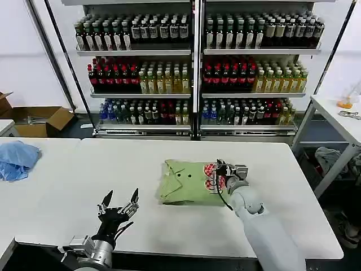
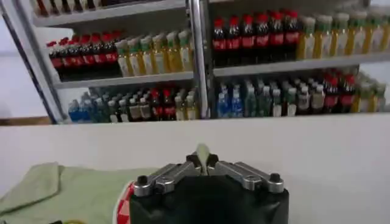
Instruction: Fold and organize the clothes.
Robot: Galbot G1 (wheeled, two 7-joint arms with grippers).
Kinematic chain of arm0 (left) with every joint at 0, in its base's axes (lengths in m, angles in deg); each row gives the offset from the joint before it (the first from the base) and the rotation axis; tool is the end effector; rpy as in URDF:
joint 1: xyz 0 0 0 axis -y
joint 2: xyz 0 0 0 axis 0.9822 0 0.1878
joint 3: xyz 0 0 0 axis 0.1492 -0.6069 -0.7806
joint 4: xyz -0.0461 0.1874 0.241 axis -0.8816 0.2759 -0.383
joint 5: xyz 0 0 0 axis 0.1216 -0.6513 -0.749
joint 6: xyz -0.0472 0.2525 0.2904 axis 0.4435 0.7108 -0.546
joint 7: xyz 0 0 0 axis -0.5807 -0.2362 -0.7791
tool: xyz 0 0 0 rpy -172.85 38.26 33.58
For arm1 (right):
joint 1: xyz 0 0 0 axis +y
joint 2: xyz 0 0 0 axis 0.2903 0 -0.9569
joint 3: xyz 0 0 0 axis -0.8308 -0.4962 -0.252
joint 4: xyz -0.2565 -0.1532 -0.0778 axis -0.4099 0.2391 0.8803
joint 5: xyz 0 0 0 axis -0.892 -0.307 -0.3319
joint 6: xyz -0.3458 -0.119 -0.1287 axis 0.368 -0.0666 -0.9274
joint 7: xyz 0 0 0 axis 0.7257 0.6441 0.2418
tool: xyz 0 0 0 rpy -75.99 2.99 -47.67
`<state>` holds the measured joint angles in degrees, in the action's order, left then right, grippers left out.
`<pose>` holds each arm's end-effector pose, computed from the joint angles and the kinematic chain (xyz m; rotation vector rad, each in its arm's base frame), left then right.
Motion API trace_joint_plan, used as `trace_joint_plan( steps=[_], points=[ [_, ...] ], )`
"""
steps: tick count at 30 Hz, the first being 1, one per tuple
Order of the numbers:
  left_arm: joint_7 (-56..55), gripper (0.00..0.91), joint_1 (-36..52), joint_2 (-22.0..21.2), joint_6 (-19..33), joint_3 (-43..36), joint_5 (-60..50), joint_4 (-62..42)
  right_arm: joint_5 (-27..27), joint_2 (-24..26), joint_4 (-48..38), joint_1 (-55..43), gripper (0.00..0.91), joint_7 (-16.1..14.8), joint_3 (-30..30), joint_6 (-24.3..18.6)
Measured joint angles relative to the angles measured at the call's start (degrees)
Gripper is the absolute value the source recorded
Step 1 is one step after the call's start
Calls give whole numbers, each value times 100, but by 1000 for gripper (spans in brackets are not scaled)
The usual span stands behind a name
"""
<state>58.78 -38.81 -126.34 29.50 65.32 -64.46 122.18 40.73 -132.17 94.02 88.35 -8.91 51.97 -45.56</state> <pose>0.2369 0.0001 -0.2234 -0.1077 -2.9697 0.2789 0.4615 0.0238 -0.2580 0.2012 -2.7803 -0.0464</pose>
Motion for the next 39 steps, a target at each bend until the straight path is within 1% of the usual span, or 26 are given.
trace_joint_plan(
  steps=[3,7,13,19,30,39],
  points=[
    [6,907,21,-4,-1,-19,-34,-16,-375,35,-79,-35,907,-101,23,-150],
    [30,907,35,-3,4,-50,-85,-37,-774,130,-43,34,907,-106,111,-431],
    [78,907,91,33,7,-98,-175,-61,-1143,279,502,474,907,-31,317,-823],
    [156,907,129,36,41,-175,-297,-91,-1286,396,1354,1290,907,55,638,-1022],
    [265,907,216,49,66,-342,-492,-67,-1509,347,3017,3193,907,114,1477,-1385],
    [288,907,260,44,51,-363,-522,-25,-1633,238,3921,4336,907,154,1959,-1563]
  ],
)
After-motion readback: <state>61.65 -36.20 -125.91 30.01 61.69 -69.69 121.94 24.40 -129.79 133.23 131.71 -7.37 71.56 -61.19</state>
